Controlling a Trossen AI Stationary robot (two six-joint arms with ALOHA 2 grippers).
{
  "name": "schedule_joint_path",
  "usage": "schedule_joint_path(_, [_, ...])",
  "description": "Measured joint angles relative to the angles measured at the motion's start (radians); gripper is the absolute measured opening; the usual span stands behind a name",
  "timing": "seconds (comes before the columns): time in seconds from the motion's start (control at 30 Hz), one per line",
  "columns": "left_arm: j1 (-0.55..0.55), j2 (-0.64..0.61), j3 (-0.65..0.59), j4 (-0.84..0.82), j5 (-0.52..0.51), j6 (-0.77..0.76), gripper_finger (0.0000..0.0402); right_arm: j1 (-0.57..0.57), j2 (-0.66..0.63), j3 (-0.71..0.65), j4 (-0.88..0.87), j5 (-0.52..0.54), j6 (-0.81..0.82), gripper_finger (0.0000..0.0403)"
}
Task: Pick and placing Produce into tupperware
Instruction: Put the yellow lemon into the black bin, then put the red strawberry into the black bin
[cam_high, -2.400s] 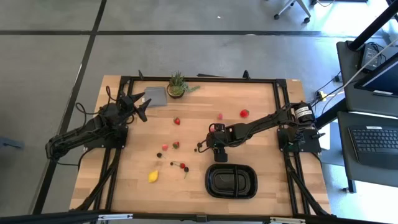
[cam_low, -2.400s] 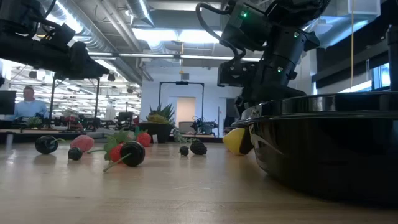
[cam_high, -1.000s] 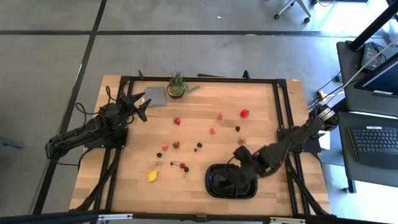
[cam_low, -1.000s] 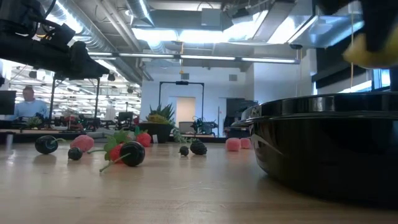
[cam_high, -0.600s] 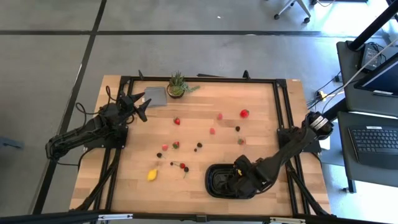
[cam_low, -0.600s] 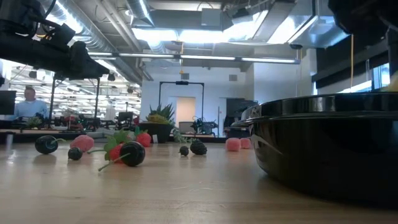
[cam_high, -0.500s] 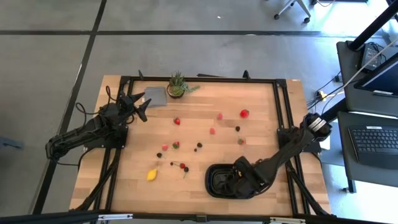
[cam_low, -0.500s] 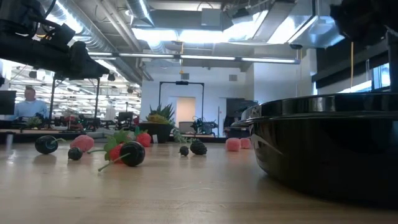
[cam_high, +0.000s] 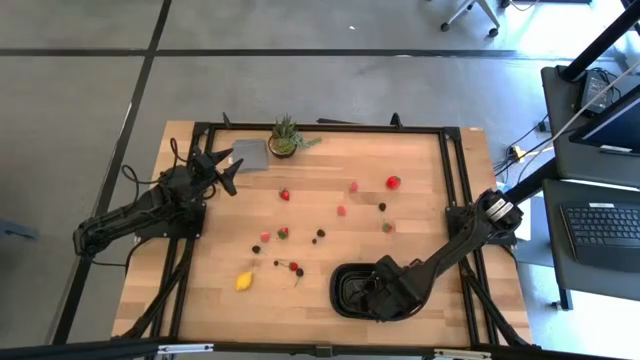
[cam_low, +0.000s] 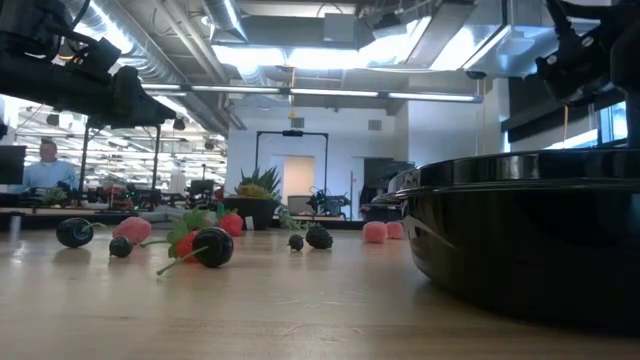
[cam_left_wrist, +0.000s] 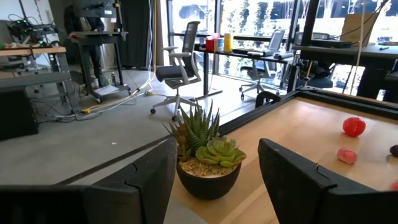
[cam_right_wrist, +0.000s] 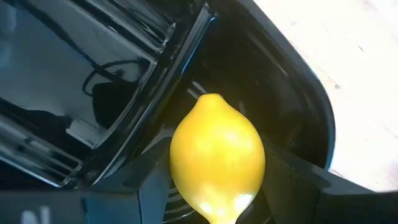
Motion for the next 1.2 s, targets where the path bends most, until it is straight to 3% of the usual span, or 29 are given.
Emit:
schedule_joint_path(0.6, [0.0, 0.0, 0.0, 0.0, 0.0, 0.0, 0.022, -0.007, -0.027, 0.019, -0.024, -0.017, -0.009, 0.024])
schedule_joint_path(0.73, [0.0, 0.0, 0.0, 0.0, 0.0, 0.0, 0.022, -0.045, -0.076, 0.094, -0.154, 0.009, -0.149, 0.0241])
schedule_joint_path(0.87, [0.0, 0.0, 0.0, 0.0, 0.0, 0.0, 0.022, -0.098, -0.11, 0.18, -0.305, 0.111, -0.317, 0.0241])
schedule_joint_path(1.1, [0.0, 0.0, 0.0, 0.0, 0.0, 0.0, 0.022, -0.198, -0.111, 0.303, -0.283, 0.162, -0.559, 0.0241])
schedule_joint_path(1.2, [0.0, 0.0, 0.0, 0.0, 0.0, 0.0, 0.022, -0.236, -0.111, 0.319, -0.313, 0.162, -0.583, 0.0241])
